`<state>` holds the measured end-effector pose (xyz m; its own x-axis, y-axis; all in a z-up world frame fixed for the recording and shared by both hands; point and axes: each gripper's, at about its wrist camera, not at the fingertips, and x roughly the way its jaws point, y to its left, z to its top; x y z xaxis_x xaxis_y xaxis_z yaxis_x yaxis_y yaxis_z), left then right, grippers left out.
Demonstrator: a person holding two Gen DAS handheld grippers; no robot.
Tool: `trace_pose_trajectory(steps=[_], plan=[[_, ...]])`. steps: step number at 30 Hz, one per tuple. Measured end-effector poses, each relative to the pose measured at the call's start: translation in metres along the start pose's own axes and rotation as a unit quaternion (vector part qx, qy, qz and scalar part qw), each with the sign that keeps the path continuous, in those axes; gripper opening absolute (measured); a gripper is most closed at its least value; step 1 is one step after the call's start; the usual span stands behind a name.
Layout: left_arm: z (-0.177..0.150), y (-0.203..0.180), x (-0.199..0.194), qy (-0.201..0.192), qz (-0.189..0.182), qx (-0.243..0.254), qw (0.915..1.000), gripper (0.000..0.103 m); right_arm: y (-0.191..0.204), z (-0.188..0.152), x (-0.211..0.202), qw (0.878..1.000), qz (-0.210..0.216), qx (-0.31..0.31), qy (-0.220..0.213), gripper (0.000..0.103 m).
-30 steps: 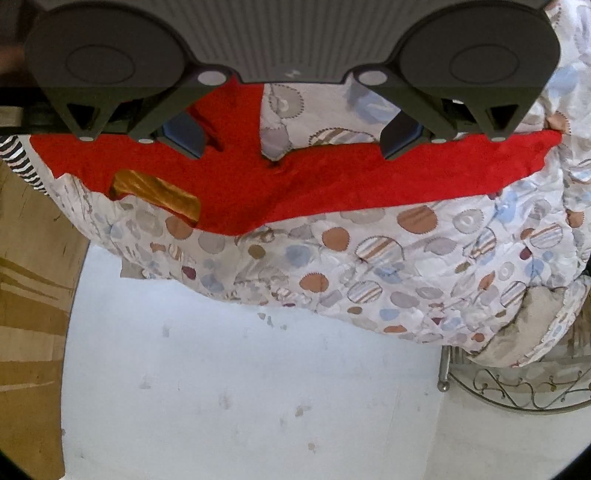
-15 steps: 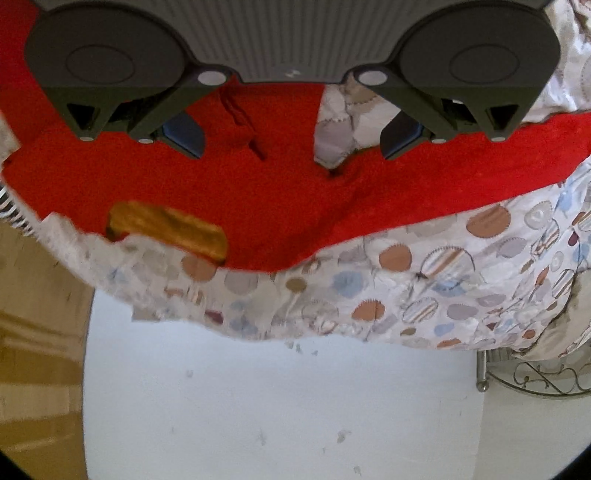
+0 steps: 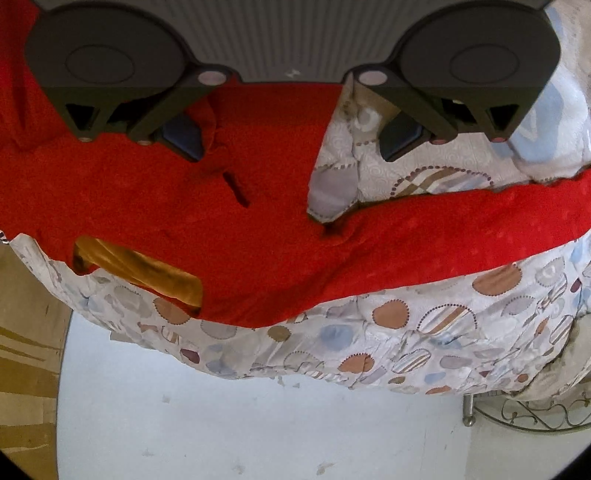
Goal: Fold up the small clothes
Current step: 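Withdraw the right gripper and move the left gripper toward the other sleeve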
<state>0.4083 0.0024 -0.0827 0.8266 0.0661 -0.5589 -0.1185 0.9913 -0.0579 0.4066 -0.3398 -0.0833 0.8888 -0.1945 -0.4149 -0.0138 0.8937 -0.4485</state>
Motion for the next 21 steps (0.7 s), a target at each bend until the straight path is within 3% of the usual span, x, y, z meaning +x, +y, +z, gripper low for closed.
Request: trace_pose_trajectory(steps=[1, 2, 4, 10, 15, 21], plan=[[-0.001, 0.000, 0.000, -0.002, 0.000, 0.000, 1.0000, 0.103, 0.002, 0.001, 0.005, 1.000, -0.001, -0.008, 0.000, 0.058], [-0.002, 0.000, 0.000, -0.003, 0.000, 0.000, 1.0000, 0.103, 0.003, 0.004, 0.008, 1.000, -0.002, -0.011, 0.001, 0.040], [-0.001, 0.001, 0.000, -0.004, -0.002, -0.001, 1.0000, 0.103, 0.002, 0.006, 0.015, 1.000, 0.000, -0.011, 0.011, 0.015], [-0.002, 0.004, 0.001, -0.006, -0.009, -0.007, 0.9999, 0.103, -0.013, -0.002, 0.014, 0.997, 0.002, 0.070, 0.030, 0.012], [-0.002, 0.004, 0.000, -0.006, -0.009, -0.008, 0.9999, 0.103, -0.012, -0.004, 0.014, 0.997, 0.011, 0.076, 0.025, 0.016], [0.005, 0.009, -0.011, 0.009, -0.016, -0.012, 0.9998, 0.103, -0.026, -0.006, -0.006, 0.993, 0.015, 0.113, 0.028, 0.038]])
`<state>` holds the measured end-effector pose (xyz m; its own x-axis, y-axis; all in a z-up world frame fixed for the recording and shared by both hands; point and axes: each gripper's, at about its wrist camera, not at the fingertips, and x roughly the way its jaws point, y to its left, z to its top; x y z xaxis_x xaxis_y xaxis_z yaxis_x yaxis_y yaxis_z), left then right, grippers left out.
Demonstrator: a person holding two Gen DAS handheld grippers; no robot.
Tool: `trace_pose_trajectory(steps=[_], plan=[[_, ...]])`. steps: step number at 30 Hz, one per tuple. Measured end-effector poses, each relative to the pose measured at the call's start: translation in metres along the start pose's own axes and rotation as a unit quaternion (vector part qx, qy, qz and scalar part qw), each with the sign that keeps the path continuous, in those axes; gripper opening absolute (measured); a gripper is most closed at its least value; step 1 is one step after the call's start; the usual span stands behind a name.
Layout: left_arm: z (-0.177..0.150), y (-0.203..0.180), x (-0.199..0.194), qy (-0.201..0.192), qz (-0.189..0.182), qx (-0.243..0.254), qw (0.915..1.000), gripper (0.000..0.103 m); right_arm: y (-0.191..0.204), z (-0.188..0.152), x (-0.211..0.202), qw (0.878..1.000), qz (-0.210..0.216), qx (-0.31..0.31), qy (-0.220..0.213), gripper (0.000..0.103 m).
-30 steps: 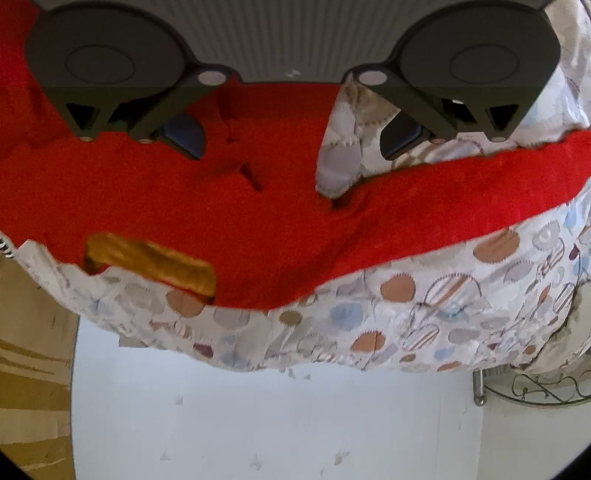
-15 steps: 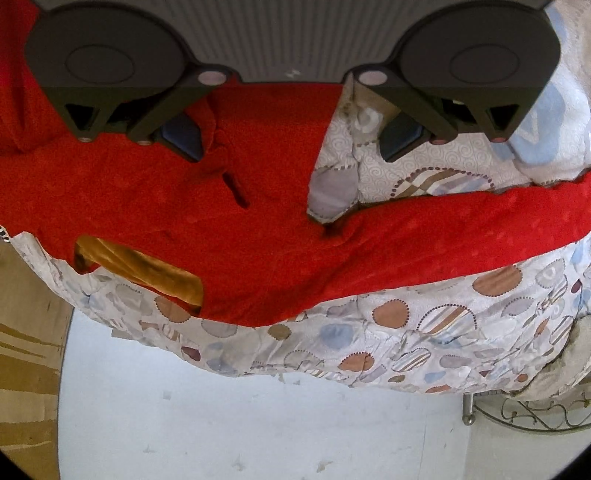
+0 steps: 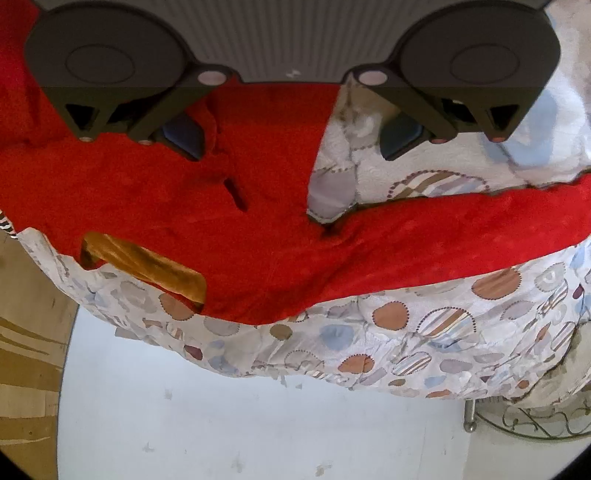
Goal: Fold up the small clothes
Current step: 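Withdraw the right gripper and move the left gripper toward the other sleeve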
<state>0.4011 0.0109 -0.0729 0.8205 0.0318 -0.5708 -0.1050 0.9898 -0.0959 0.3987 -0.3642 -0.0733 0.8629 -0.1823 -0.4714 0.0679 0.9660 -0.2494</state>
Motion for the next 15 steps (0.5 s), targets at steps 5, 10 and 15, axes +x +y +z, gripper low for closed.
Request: trace_pose_trajectory(steps=[5, 10, 15], plan=[[0.007, 0.023, -0.035, -0.002, 0.006, -0.011, 0.9999, 0.103, -0.008, 0.000, -0.035, 0.999, 0.022, 0.025, -0.016, 0.084], [0.017, 0.071, -0.067, 0.013, 0.049, -0.016, 0.9986, 0.103, -0.001, 0.003, -0.081, 0.995, 0.080, 0.053, -0.038, 0.102], [0.016, 0.142, -0.093, 0.013, 0.088, -0.039, 0.9953, 0.103, 0.017, 0.003, -0.127, 0.984, 0.147, 0.085, -0.045, 0.103]])
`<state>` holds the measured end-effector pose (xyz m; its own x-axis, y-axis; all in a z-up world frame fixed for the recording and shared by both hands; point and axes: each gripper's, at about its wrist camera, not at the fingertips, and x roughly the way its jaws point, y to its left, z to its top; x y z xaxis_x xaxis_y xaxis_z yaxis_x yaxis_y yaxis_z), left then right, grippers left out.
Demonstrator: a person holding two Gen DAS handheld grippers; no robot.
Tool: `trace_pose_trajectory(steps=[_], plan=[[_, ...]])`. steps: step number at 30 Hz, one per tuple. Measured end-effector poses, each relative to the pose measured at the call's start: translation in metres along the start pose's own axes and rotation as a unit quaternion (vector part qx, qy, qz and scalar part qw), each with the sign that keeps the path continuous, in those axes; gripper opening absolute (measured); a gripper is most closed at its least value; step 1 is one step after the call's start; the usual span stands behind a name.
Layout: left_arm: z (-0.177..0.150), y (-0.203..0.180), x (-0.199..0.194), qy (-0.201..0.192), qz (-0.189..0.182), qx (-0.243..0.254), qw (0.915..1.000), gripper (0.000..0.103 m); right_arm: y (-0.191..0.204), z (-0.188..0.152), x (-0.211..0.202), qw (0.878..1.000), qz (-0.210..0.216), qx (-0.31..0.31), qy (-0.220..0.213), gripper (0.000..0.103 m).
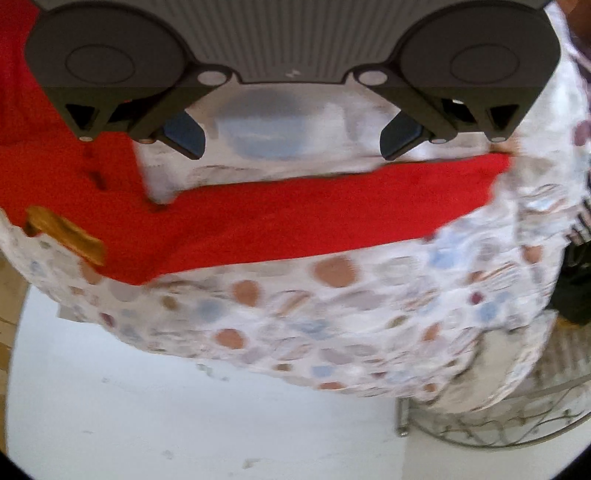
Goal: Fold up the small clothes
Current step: 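Withdraw the right gripper and move the left gripper toward the other sleeve, then grasp the other sleeve cuff with the left gripper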
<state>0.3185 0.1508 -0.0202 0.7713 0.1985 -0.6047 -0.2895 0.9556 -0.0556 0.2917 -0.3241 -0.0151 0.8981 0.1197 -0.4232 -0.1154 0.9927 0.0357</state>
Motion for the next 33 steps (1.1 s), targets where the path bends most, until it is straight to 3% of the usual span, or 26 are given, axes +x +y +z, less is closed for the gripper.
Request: trace_pose_trajectory(steps=[3, 7, 9, 14, 19, 22, 25, 28, 33], plan=[[-0.004, 0.042, 0.000, 0.011, 0.046, -0.014, 0.9988, 0.103, 0.021, -0.011, -0.016, 0.999, 0.034, 0.033, 0.000, 0.103], [-0.010, 0.089, 0.000, 0.025, 0.067, -0.051, 0.9962, 0.103, 0.055, -0.035, -0.029, 0.997, 0.047, 0.061, -0.005, 0.103], [-0.009, 0.108, 0.001, 0.020, 0.054, -0.075, 0.9955, 0.103, 0.070, -0.047, -0.033, 0.997, 0.044, 0.064, -0.012, 0.103], [-0.005, 0.146, 0.011, -0.009, -0.027, -0.150, 0.9883, 0.103, 0.103, -0.070, -0.026, 0.998, 0.048, 0.050, -0.001, 0.103], [-0.008, 0.165, 0.044, 0.005, -0.104, -0.229, 0.9678, 0.103, 0.123, -0.078, -0.017, 1.000, 0.026, -0.001, 0.009, 0.103], [-0.014, 0.171, 0.064, 0.017, -0.126, -0.277, 0.9524, 0.103, 0.124, -0.080, -0.013, 0.999, 0.024, -0.008, 0.020, 0.103], [-0.023, 0.176, 0.079, 0.022, -0.126, -0.308, 0.9426, 0.102, 0.121, -0.081, -0.011, 0.999, 0.022, 0.000, 0.025, 0.103], [-0.031, 0.179, 0.080, -0.005, -0.126, -0.331, 0.9351, 0.102, 0.120, -0.084, -0.008, 0.999, 0.016, 0.004, 0.032, 0.103], [-0.041, 0.188, 0.082, -0.057, -0.101, -0.402, 0.9083, 0.090, 0.127, -0.092, -0.004, 0.999, 0.002, -0.015, 0.037, 0.103]])
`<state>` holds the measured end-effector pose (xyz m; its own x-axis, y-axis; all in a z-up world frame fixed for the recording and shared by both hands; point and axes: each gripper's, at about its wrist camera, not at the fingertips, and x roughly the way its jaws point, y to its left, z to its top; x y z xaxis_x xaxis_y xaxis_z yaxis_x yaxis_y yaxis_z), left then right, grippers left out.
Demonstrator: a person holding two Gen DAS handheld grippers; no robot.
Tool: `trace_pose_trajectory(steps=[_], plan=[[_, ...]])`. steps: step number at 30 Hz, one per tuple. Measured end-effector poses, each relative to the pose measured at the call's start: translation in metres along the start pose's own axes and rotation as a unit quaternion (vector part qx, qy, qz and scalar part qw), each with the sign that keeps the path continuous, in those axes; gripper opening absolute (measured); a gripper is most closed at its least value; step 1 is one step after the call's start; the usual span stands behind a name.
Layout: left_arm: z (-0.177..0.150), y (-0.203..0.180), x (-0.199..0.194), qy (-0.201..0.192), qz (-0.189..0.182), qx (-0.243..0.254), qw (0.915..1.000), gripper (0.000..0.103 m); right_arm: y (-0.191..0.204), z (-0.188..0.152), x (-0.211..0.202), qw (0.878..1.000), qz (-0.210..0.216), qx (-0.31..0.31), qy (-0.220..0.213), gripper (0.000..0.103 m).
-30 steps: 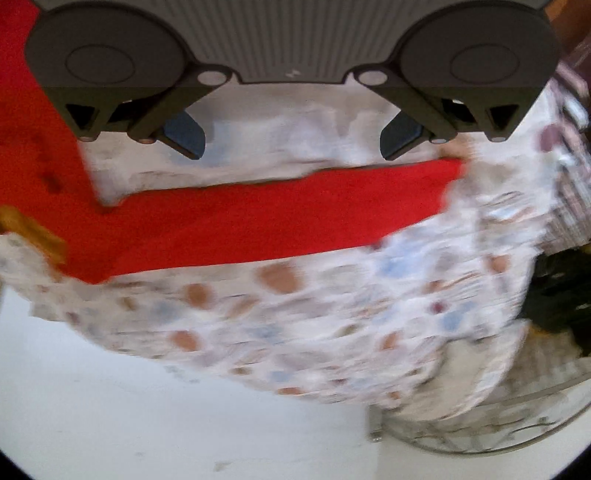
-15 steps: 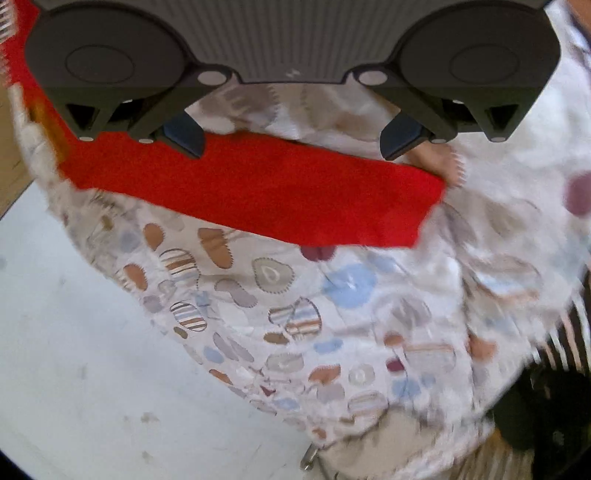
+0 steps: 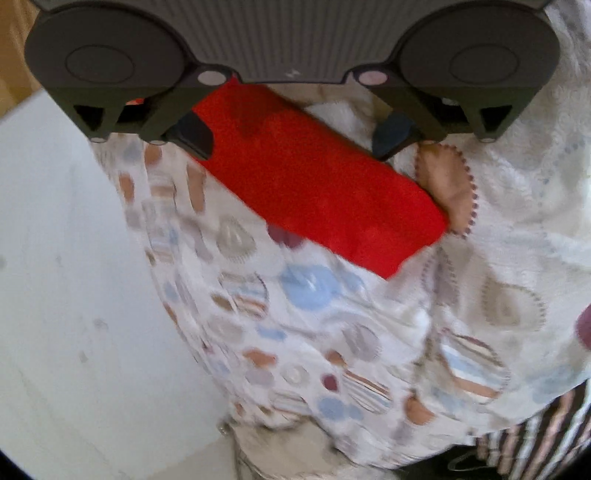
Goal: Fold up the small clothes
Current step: 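Grasp the other sleeve cuff with the left gripper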
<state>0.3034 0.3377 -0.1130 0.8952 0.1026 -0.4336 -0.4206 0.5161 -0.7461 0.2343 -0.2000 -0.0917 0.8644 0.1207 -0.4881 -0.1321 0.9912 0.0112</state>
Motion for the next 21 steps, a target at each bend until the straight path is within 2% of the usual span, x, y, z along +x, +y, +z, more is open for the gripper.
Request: trace_pose_trajectory(steps=[2, 4, 5, 7, 9, 11, 13, 16, 18, 21], plan=[[0.003, 0.001, 0.003, -0.014, 0.011, -0.014, 0.9997, 0.078, 0.002, -0.001, 0.001, 1.000, -0.003, -0.006, 0.001, 0.103], [0.006, 0.004, 0.006, -0.026, 0.027, -0.028, 0.9989, 0.054, 0.002, -0.003, 0.003, 1.000, -0.002, -0.008, 0.002, 0.103], [0.007, 0.007, 0.007, -0.031, 0.033, -0.039, 0.9982, 0.046, 0.001, -0.003, 0.004, 1.000, -0.002, -0.008, 0.003, 0.103], [0.010, 0.014, 0.010, -0.036, 0.049, -0.064, 0.9961, 0.022, 0.002, -0.004, 0.005, 1.000, -0.003, -0.009, 0.006, 0.103], [0.014, 0.018, 0.012, -0.038, 0.050, -0.070, 0.9956, 0.010, 0.004, -0.003, 0.006, 1.000, -0.006, -0.013, 0.009, 0.103], [0.019, 0.010, 0.010, -0.049, 0.045, -0.040, 0.9970, 0.007, 0.007, -0.004, 0.006, 1.000, -0.012, -0.021, 0.009, 0.103], [0.023, -0.009, 0.005, -0.071, 0.031, 0.015, 0.9969, 0.006, 0.010, -0.005, 0.006, 0.999, -0.017, -0.028, 0.009, 0.103], [0.029, -0.045, -0.003, -0.095, -0.002, 0.086, 0.9918, 0.006, 0.009, -0.005, 0.005, 0.999, -0.016, -0.028, 0.006, 0.103], [0.033, -0.074, -0.009, -0.107, -0.029, 0.129, 0.9855, 0.006, 0.007, -0.005, 0.004, 1.000, -0.011, -0.021, 0.003, 0.103], [0.033, -0.124, -0.022, -0.129, -0.077, 0.198, 0.9686, 0.006, 0.005, -0.003, 0.003, 1.000, -0.006, -0.017, 0.005, 0.103]])
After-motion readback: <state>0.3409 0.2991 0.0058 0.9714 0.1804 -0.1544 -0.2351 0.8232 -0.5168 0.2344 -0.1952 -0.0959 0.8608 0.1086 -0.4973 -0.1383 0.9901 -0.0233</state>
